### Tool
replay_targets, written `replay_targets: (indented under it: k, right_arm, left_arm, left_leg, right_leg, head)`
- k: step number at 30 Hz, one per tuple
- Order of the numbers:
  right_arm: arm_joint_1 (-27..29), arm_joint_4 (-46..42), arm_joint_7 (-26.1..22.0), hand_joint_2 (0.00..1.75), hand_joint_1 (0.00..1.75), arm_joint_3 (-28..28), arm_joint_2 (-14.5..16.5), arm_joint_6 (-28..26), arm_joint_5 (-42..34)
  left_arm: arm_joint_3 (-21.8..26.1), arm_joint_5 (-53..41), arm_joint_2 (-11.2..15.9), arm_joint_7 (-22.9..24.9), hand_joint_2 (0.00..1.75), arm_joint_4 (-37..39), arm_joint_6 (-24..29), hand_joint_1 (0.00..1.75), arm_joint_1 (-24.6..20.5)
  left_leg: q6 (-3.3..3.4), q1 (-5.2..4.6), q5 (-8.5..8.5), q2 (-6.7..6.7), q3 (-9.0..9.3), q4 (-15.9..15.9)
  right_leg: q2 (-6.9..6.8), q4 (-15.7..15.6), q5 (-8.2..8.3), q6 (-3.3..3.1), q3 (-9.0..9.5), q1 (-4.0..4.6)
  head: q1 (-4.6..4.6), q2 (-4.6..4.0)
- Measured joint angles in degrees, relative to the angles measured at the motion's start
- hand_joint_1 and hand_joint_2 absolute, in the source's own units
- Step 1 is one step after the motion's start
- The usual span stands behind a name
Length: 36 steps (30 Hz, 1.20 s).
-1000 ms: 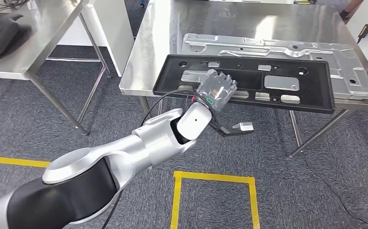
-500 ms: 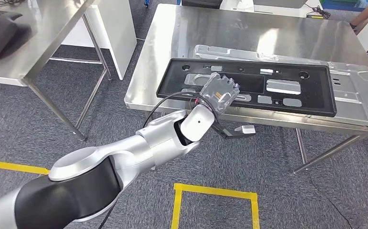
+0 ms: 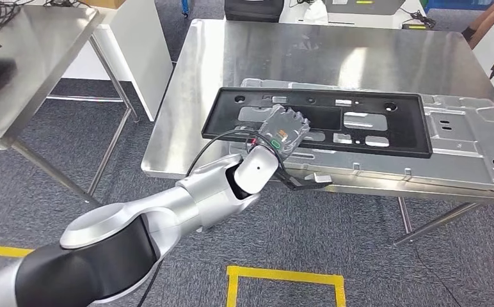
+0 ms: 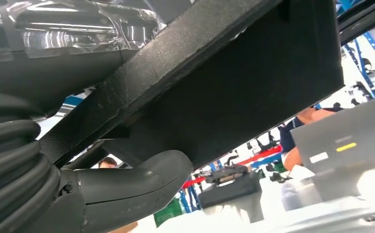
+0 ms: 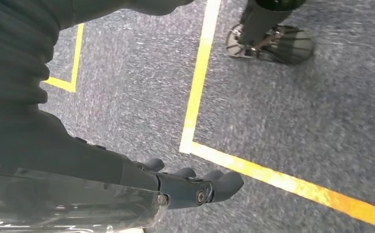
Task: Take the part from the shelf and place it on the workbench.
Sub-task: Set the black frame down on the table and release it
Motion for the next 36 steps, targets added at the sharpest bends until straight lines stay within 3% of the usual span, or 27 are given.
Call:
replay_targets:
  k: [1,3,4,5,8,10,12,14,15,16,17,19,20,22,24,27,29,30,31,33,34,35,36]
  right_arm:
    - [-0.1,0.0,0.0,1.75,0.0,0.0,0.0,0.0,0.0]
    - [-0.3,0.0,0.1,1.75,0.0,0.0,0.0,0.1,0.0]
    - [-0.3,0.0,0.1,1.75,0.0,0.0,0.0,0.1,0.1]
    - [-0.4,0.0,0.1,1.75,0.0,0.0,0.1,0.1,0.1]
    - [-0.9,-0.1,0.1,1.75,0.0,0.0,0.2,0.1,0.2]
    - [-1.3,-0.1,0.1,1.75,0.0,0.0,0.3,0.1,0.2]
    - [-1.4,-0.1,0.1,1.75,0.0,0.0,0.4,0.1,0.2]
    - [-1.3,-0.1,0.1,1.75,0.0,0.0,0.5,0.1,0.2]
    - [-1.1,-0.1,0.2,1.75,0.0,0.0,0.5,0.1,0.2]
    - [-1.0,-0.1,0.2,1.75,0.0,0.0,0.5,0.1,0.2]
    - [-0.9,-0.1,0.2,1.75,0.0,0.0,0.4,0.1,0.2]
    - [-0.8,0.0,0.3,1.75,0.0,0.0,0.3,0.1,0.2]
    - [-0.7,0.0,0.3,1.75,0.0,0.0,0.3,0.1,0.2]
    - [-0.7,-0.1,0.4,1.75,0.0,0.0,0.4,0.1,0.2]
    - [-0.9,-0.1,0.4,1.75,0.0,0.0,0.5,0.1,0.2]
    - [-1.2,-0.1,0.4,1.75,0.0,0.0,0.5,0.1,0.2]
    - [-1.2,-0.1,0.4,1.75,0.0,0.0,0.5,0.1,0.2]
    - [-1.1,-0.1,0.4,1.75,0.0,0.0,0.5,0.1,0.2]
    - [-1.1,-0.1,0.4,1.75,0.0,0.0,0.5,0.1,0.2]
    - [-1.1,-0.1,0.4,1.75,0.0,0.0,0.6,0.1,0.2]
    - [-1.2,-0.1,0.4,1.75,0.0,0.0,0.6,0.1,0.2]
    - [-1.2,-0.1,0.4,1.75,0.0,0.0,0.7,0.1,0.2]
    - [-1.3,-0.1,0.4,1.75,0.0,0.0,0.8,0.1,0.2]
  left_arm:
    - [0.0,0.0,0.0,0.0,1.75,0.0,0.0,1.75,-0.1]
    - [0.0,0.0,0.1,-0.1,1.75,0.1,0.0,1.75,-0.2]
    - [0.0,0.0,0.1,-0.1,1.75,0.1,0.0,1.75,-0.3]
    - [0.0,0.0,0.1,-0.2,1.75,0.2,0.0,1.75,-0.4]
    - [0.0,0.0,-0.3,-0.1,1.75,0.2,0.0,1.75,-1.5]
    - [0.0,0.0,-0.6,-0.1,1.75,0.1,0.1,1.75,-2.1]
    - [0.0,0.0,-0.8,-0.2,1.75,0.1,0.1,1.75,-2.3]
    - [0.0,0.0,-0.8,-0.2,1.75,0.1,0.0,1.75,-2.2]
    - [0.0,0.0,-0.8,-0.2,1.75,0.1,0.0,1.75,-2.2]
    - [0.0,0.0,-0.8,-0.2,1.75,0.1,0.0,1.75,-2.2]
    - [0.0,0.0,-0.9,-0.2,1.75,0.1,0.0,1.75,-2.1]
    - [0.0,0.1,-1.0,-0.3,1.75,0.2,0.0,1.75,-2.1]
    - [0.0,0.1,-1.0,-0.3,1.75,0.2,0.0,1.75,-2.0]
    - [0.0,0.1,-1.2,-0.4,1.75,0.2,0.0,1.75,-2.2]
    - [0.0,0.1,-1.3,-0.4,1.75,0.2,0.0,1.75,-2.4]
    - [0.0,0.1,-1.3,-0.4,1.75,0.2,0.0,1.75,-2.4]
    - [0.0,0.1,-1.2,-0.4,1.75,0.3,0.0,1.75,-2.3]
    - [0.0,0.1,-1.2,-0.4,1.75,0.3,0.0,1.75,-2.2]
    - [0.0,0.1,-1.1,-0.4,1.75,0.3,0.0,1.75,-2.2]
    - [0.0,0.1,-1.0,-0.5,1.75,0.3,-0.1,1.75,-2.2]
    - [0.0,0.1,-0.9,-0.5,1.75,0.3,-0.1,1.75,-2.1]
    - [0.0,0.1,-0.8,-0.5,1.75,0.3,-0.2,1.75,-2.1]
    - [0.0,0.1,-0.8,-0.5,1.75,0.3,-0.2,1.75,-2.1]
  left_leg:
    - [-0.16,0.13,2.89,0.17,-0.34,-2.9]
    - [0.01,0.24,11.24,0.79,-0.53,-8.9]
    - [0.4,0.15,14.19,1.03,-0.48,-10.5]
    - [0.98,-0.04,15.43,1.14,-0.37,-11.2]
    - [2.55,-0.17,14.29,0.75,1.17,-11.2]
    - [3.14,-0.08,13.36,0.64,2.65,-11.5]
    - [3.41,-0.22,12.11,0.62,4.13,-11.5]
    - [3.48,-0.42,10.75,0.54,5.77,-11.5]
    - [3.45,-0.51,10.05,0.49,6.67,-11.5]
    - [3.38,-0.61,9.33,0.45,7.61,-11.6]
    - [3.28,-0.69,8.58,0.44,8.43,-11.6]
    - [2.79,-0.85,7.32,0.34,9.5,-11.7]
    - [2.47,-0.89,6.97,0.3,9.8,-11.7]
    - [1.81,-0.95,6.74,0.3,10.16,-11.2]
    - [1.22,-0.91,6.69,0.3,9.17,-8.2]
    - [0.32,-0.4,3.64,0.26,2.99,1.2]
    - [-0.05,-0.15,1.83,0.27,-0.61,3.8]
    - [-0.07,-0.09,2.51,0.29,-1.29,2.7]
    - [0.02,-0.07,4.67,0.31,-1.22,0.1]
    - [0.48,-0.2,11.14,0.44,-0.46,-6.6]
    - [0.86,-0.35,13.25,0.49,-0.14,-8.9]
    - [1.31,-0.5,14.3,0.51,0.0,-10.1]
    - [1.77,-0.65,13.93,0.49,0.13,-10.3]
  right_leg:
    - [0.02,0.0,-0.81,0.21,1.02,-0.02]
    - [0.07,0.2,-2.56,0.79,2.76,0.06]
    - [0.08,0.4,-3.34,1.16,3.36,0.07]
    - [0.07,0.6,-3.85,1.56,3.76,0.01]
    - [-0.04,3.8,-3.66,2.6,3.06,-0.39]
    - [-0.08,10.0,-4.07,2.96,-0.61,-0.48]
    - [-0.1,16.4,-6.71,3.17,-5.72,-0.47]
    - [-0.11,18.2,-8.55,3.11,-9.1,-0.44]
    - [-0.11,16.7,-7.7,2.9,-9.66,-0.39]
    - [-0.12,13.7,-5.14,2.51,-9.58,-0.25]
    - [-0.12,10.0,-1.13,1.95,-9.28,-0.01]
    - [-0.22,4.5,4.0,0.98,-8.53,0.52]
    - [-0.26,3.3,4.74,0.69,-8.26,0.69]
    - [-0.33,2.9,3.75,0.4,-7.31,0.64]
    - [-0.33,2.4,3.08,-0.08,-5.93,0.35]
    - [-0.27,1.9,1.83,-0.39,-4.09,0.21]
    - [-0.2,2.0,0.66,-0.25,-2.77,0.18]
    - [-0.17,2.0,-0.01,-0.13,-1.91,0.17]
    - [-0.15,2.0,-0.73,0.01,-0.93,0.15]
    - [-0.09,2.0,-2.12,0.42,0.71,0.17]
    - [-0.06,2.1,-2.75,0.73,1.21,0.2]
    - [-0.03,2.2,-3.2,1.09,1.57,0.19]
    - [-0.01,2.4,-3.5,1.44,1.9,0.18]
  head:
    - [-0.25,0.0]
    - [-0.47,0.0]
    - [-0.35,0.0]
    - [-0.21,0.0]
    - [0.1,0.0]
    - [0.67,0.0]
    - [1.27,0.0]
    - [1.49,0.0]
    - [1.61,0.0]
    - [1.78,0.0]
    - [1.98,0.0]
    - [2.24,0.0]
    - [2.27,0.0]
    - [2.19,0.0]
    - [1.85,0.0]
    - [1.09,0.0]
    - [0.63,0.0]
    - [0.37,0.0]
    - [0.11,0.0]
    - [-0.21,0.0]
    - [-0.21,0.0]
    - [-0.13,0.0]
    - [-0.07,0.0]
